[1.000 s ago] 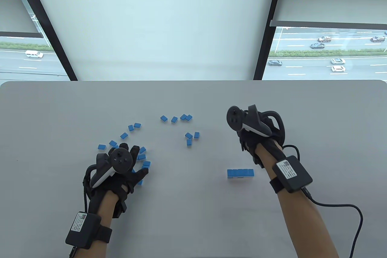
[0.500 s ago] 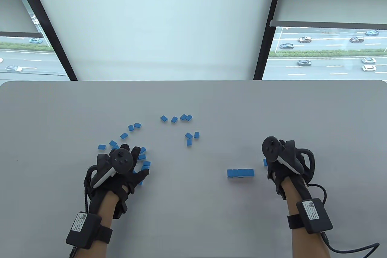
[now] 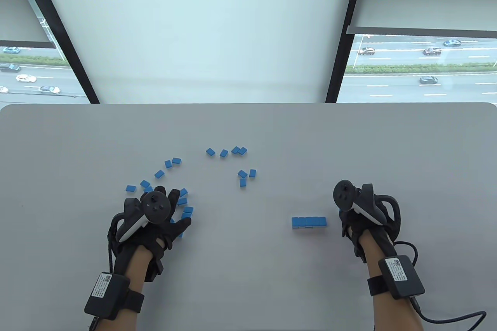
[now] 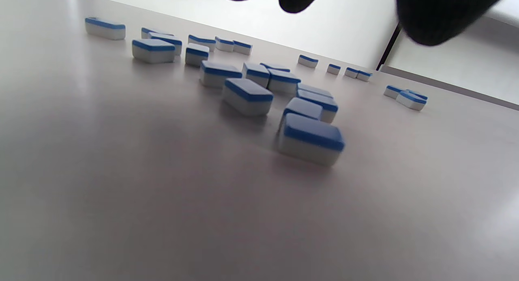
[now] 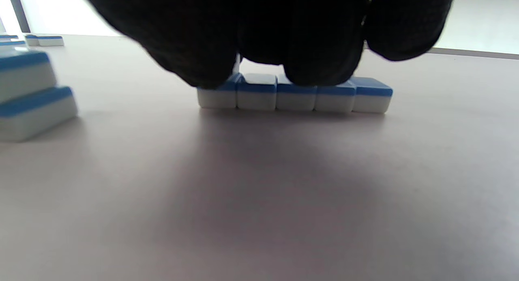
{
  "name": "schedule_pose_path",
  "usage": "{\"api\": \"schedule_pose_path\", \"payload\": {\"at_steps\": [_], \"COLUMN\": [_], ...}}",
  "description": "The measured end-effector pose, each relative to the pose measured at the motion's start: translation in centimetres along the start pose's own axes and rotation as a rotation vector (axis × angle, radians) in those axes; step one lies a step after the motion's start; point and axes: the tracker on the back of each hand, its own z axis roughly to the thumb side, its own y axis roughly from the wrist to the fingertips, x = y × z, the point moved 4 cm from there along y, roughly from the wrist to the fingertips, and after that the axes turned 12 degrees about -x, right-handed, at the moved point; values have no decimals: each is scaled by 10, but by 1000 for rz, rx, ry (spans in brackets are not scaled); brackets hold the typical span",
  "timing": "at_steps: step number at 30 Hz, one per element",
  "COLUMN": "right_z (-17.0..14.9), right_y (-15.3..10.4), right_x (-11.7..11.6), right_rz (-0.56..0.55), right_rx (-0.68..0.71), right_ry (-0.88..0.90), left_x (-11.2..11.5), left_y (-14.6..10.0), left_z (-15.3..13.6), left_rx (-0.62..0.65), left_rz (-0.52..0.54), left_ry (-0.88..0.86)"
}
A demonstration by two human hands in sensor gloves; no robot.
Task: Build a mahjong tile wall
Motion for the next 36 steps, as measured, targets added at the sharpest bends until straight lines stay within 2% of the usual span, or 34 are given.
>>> {"api": "schedule_pose_path", "payload": {"at_steps": [6,10,14,20,26,31,36], "right_z": [-2,4,24,76,132,180,217], "right_y": [-1,-8,-11,-1,15,27,38], "right_x": [1,17,37,67,87,85,62], "right_rz": [11,-17,-68,-74,-45,-19,52], "right_rx": [0,25,56,120,132,160,171], "right_ry": [13,57,36,-12,-16,-81,-125], "left_x": [-1,-2,-2,-3,-3,-3,-3], "left_y": [0,1,2,2,2,2,2], "left_z": [0,0,-1,-1,0,0,1], "left_rx": [3,11,4,4,8,9,8], "left_rz": [4,19,14,20,17,19,20], "left_ry": [2,-8,-7,-10,-6,0,5]}}
